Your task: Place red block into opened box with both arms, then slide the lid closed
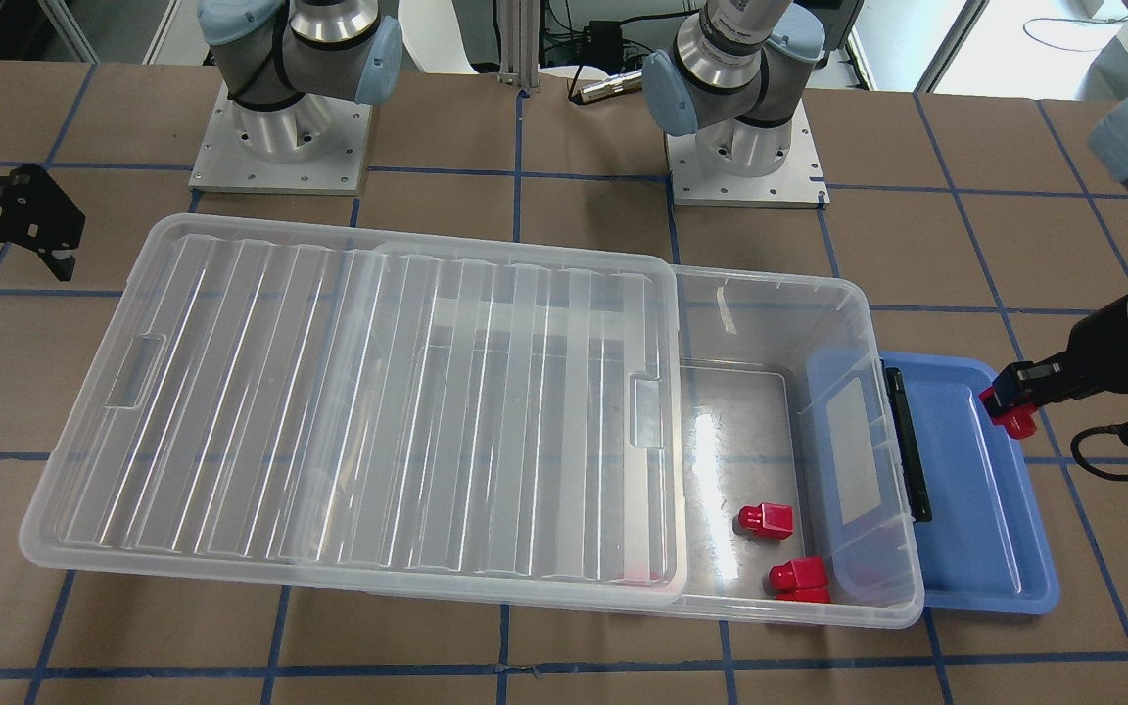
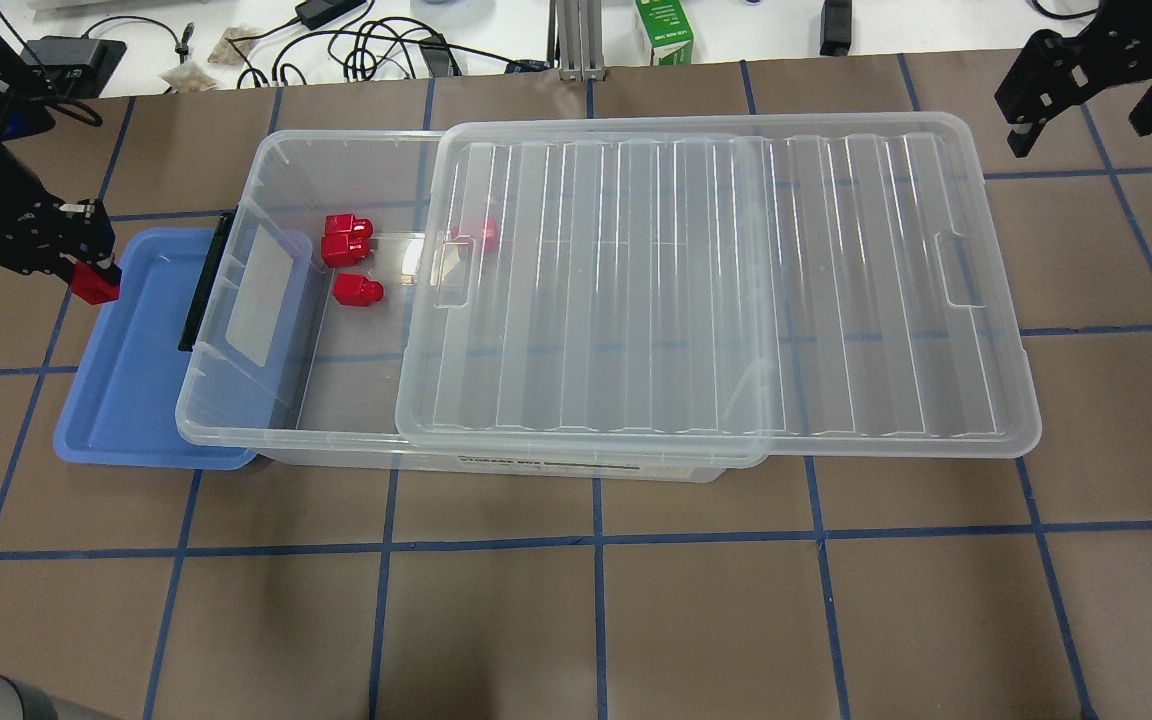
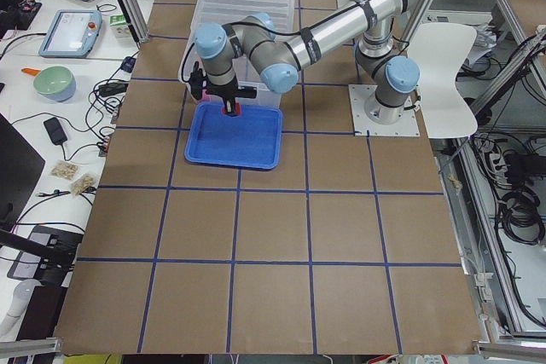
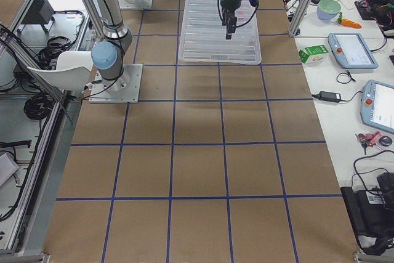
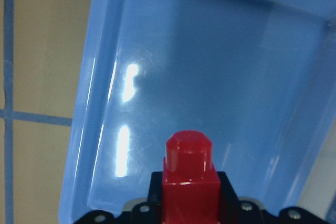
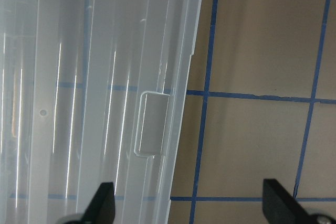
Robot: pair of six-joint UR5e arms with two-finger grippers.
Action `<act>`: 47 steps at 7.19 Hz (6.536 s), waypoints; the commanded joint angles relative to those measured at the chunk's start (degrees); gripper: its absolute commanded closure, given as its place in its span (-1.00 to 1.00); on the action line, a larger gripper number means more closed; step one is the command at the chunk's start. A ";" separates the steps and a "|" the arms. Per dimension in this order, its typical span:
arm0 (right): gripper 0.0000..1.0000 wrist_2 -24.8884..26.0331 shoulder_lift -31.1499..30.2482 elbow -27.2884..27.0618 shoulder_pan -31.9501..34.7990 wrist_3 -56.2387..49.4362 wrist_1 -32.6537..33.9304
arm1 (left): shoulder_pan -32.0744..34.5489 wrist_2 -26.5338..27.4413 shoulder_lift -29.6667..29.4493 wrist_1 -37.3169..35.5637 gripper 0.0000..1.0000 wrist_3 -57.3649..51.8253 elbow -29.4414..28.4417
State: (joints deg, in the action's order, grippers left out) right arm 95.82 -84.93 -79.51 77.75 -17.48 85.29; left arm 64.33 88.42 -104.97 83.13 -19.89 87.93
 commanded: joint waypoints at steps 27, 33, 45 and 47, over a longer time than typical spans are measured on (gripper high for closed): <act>-1.00 2.18 -4.20 -6.26 -1.54 2.01 -4.53 | 20.74 0.26 5.11 -9.26 -0.64 12.68 10.89; -1.00 2.09 -1.12 -14.52 -6.53 -2.27 6.46 | 23.73 2.55 14.00 6.25 -1.00 15.76 -1.18; -1.00 -0.18 5.39 -16.56 -8.41 4.98 9.10 | 21.71 0.43 15.41 5.38 -1.00 12.86 -0.31; -1.00 -0.90 5.39 -16.64 -7.44 7.19 9.10 | 21.71 0.26 15.50 5.37 -1.00 12.86 -0.04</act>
State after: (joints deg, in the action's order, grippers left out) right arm 95.35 -79.58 -96.08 69.71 -11.76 94.39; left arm 86.04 88.78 -89.54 88.51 -7.03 87.72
